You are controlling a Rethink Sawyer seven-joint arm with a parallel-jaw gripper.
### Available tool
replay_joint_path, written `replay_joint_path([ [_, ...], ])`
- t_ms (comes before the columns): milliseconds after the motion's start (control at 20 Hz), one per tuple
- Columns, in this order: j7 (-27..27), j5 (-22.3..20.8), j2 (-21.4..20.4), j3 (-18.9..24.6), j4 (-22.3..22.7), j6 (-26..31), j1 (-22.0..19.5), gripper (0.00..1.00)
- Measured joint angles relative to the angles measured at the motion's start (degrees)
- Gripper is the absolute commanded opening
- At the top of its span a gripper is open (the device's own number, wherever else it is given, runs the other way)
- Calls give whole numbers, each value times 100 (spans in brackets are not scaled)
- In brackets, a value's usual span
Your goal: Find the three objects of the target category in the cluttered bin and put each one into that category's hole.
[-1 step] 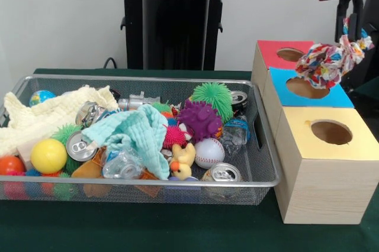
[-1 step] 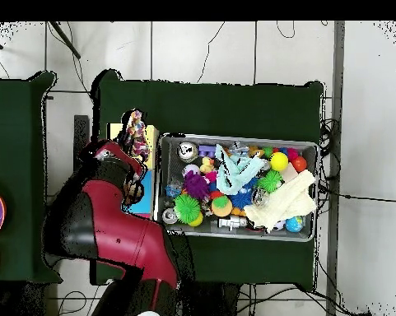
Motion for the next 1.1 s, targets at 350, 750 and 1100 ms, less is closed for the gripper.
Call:
replay_joint_path([
  [350, 0, 28, 34, 103, 1, -178, -5, 0],
  [750, 0, 15, 143, 340, 0, -546, -173, 0],
  [1100, 0, 3, 251, 478, -1, -656, -327, 0],
])
